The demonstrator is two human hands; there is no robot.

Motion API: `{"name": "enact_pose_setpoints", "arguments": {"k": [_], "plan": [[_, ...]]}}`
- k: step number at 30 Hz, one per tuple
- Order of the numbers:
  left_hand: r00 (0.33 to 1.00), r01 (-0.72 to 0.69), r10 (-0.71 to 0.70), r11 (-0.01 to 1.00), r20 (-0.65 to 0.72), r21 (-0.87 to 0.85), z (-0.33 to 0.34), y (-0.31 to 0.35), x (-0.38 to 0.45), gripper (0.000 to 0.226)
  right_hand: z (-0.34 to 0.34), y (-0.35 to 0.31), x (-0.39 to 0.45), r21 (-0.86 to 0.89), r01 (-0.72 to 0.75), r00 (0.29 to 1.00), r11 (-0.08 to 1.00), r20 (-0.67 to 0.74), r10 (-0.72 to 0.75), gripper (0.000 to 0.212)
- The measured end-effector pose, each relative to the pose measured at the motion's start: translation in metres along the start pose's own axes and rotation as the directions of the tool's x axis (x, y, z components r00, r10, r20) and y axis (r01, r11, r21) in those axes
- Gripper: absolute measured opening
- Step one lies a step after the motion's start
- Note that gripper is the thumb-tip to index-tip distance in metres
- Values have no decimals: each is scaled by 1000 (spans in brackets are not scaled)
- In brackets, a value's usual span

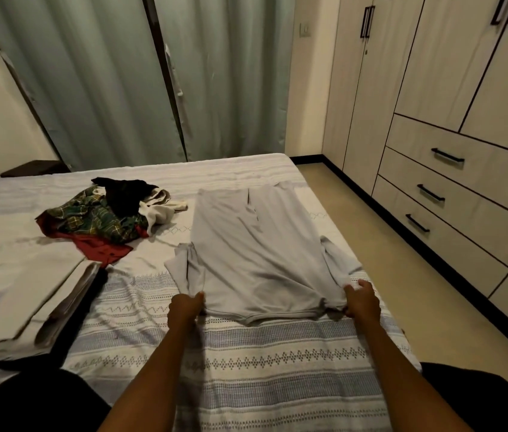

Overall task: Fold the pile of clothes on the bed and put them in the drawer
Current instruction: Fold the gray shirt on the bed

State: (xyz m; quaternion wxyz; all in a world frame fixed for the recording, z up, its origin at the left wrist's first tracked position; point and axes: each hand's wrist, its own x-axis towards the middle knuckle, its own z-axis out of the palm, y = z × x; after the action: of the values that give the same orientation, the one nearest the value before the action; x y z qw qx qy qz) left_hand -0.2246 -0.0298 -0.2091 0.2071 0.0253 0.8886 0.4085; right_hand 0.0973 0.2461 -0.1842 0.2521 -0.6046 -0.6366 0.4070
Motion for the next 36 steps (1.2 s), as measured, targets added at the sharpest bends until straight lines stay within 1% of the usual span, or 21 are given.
{"name": "enact_pose_setpoints", "arguments": {"k": [2, 4, 6, 8, 9, 12, 14, 15, 16, 18, 20, 24, 25, 26, 28, 29, 30, 32, 33, 36], "plan": [[1000, 29, -29, 999, -8, 27, -6, 14, -16, 41, 3, 1, 18, -43, -53, 995, 998, 82, 56, 53], [999, 47, -47, 999, -23, -26, -11, 25, -30, 38, 5, -3, 28, 19, -76, 990, 997, 120, 73, 43], [992, 88, -99, 987, -79, -133, -13, 28, -32, 38, 6, -13, 33, 117, -160, 974, 980, 182, 137, 30], [972, 136, -185, 944, -142, -300, -16, 25, -32, 39, 8, -19, 35, 204, -245, 953, 948, 232, 196, 37], [960, 146, -219, 922, -172, -359, -18, 24, -35, 40, 8, -21, 34, 240, -245, 957, 940, 213, 195, 38], [909, 151, -317, 856, -271, -494, -24, 15, -50, 39, 8, -18, 22, 307, -173, 984, 936, 26, 174, 35], [879, 137, -350, 835, -324, -533, -26, 7, -61, 37, 8, -14, 8, 328, -167, 980, 930, -44, 192, 35], [871, 130, -352, 838, -343, -531, -26, 2, -67, 37, 9, -11, 1, 305, -168, 979, 937, -60, 195, 34], [864, 124, -348, 848, -363, -516, -27, -3, -70, 37, 9, -7, -3, 246, -171, 980, 954, -58, 191, 32], [859, 149, -353, 866, -371, -477, -32, -12, -75, 36, 7, -1, -13, 155, -186, 981, 970, -25, 192, 24], [851, 161, -345, 889, -396, -428, -38, -19, -79, 35, 3, 3, -16, 113, -217, 976, 970, 8, 217, 19], [844, 201, -353, 907, -403, -371, -45, -33, -91, 36, -6, 9, -25, 37, -241, 970, 970, 47, 239, 19], [847, 224, -363, 906, -388, -359, -45, -36, -93, 37, -6, 11, -28, 21, -242, 966, 970, 93, 239, 19], [854, 236, -359, 913, -378, -333, -46, -39, -97, 36, -9, 13, -33, 11, -233, 959, 972, 171, 228, 17], [881, 205, -302, 938, -364, -281, -49, -40, -102, 36, -16, 7, -42, -37, -185, 928, 982, 322, 187, 9], [890, 184, -270, 950, -368, -253, -51, -40, -103, 38, -19, 3, -41, -83, -157, 921, 984, 348, 176, 11], [896, 167, -242, 961, -372, -220, -53, -37, -103, 42, -20, 0, -36, -127, -129, 925, 983, 341, 166, 17], [904, 125, -177, 980, -390, -156, -57, -35, -102, 45, -19, -5, -28, -216, -88, 954, 973, 264, 145, 32], [905, 98, -139, 988, -402, -122, -58, -34, -100, 45, -17, -7, -26, -205, -89, 966, 975, 222, 135, 36], [899, -3, 25, 999, -437, 50, -60, -31, -86, 39, -4, -1, -7, 6, -125, 984, 992, 129, 123, 47]]}}
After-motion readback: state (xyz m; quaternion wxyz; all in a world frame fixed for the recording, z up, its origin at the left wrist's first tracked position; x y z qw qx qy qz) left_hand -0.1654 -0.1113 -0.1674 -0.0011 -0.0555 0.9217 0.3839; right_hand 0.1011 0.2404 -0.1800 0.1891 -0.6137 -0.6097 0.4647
